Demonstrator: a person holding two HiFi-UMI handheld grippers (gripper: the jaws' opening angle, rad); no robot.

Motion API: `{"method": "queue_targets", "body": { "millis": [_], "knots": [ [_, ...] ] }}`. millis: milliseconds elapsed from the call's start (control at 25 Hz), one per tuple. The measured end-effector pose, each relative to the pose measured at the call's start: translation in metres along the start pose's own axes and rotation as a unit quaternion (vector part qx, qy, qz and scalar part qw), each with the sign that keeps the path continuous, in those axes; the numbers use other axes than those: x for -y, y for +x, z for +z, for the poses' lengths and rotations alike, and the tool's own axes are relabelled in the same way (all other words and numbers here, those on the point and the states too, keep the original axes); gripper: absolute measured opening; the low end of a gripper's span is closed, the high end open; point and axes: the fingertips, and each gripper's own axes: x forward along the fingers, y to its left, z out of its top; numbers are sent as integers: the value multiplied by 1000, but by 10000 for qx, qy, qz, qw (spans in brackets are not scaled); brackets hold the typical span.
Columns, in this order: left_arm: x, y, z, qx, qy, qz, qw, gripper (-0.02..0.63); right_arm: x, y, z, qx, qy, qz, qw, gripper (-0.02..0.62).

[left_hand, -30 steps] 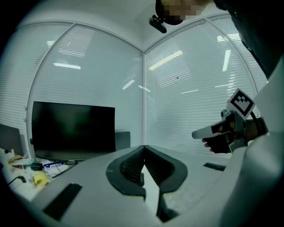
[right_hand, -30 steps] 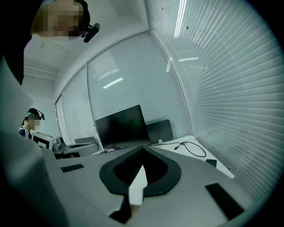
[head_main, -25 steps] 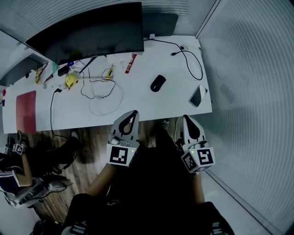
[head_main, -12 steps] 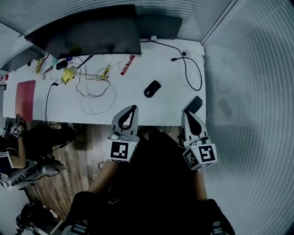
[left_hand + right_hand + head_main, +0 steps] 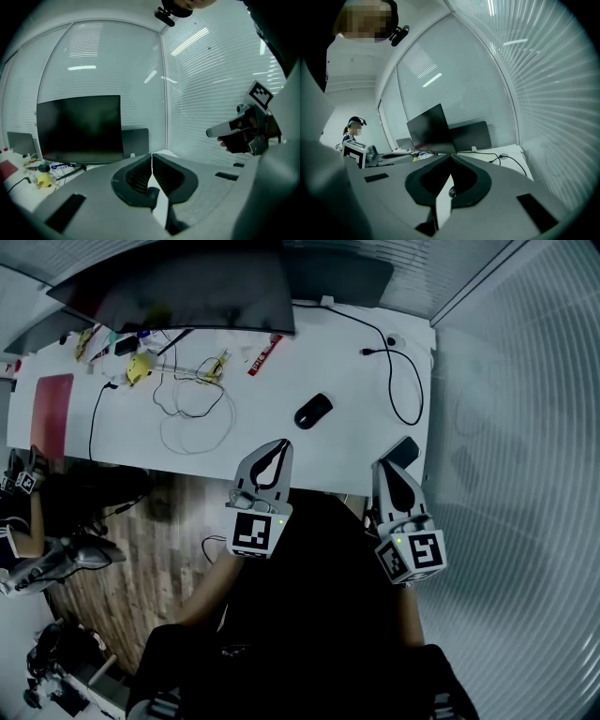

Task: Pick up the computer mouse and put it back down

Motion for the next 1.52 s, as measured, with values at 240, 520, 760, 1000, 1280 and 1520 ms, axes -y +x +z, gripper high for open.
{"method": "queue_targets", "body": {
  "millis": [240,520,760,1000,1280,1520],
  "knots": [
    [2,20,-23,-445,-69,-212,9988,9,5,14,-8,-203,9,99,9997,-2],
    [-5,44,-59,-968,-72,-439,9943,20,17,23,-22,-380,121,-224,9990,0],
    [-8,73,-91,-1524,-51,-726,9856,95,25,33,-24,-481,245,-457,9975,0],
    [0,98,-122,-1920,114,-1156,9745,126,30,45,-29,-603,356,-660,9954,-2],
    [4,129,-156,-2468,318,-1460,9575,209,33,61,-31,-694,457,-729,9939,-2],
    [10,147,-188,-2960,516,-1697,9386,258,41,72,-33,-571,695,-880,9921,0]
  ]
}}
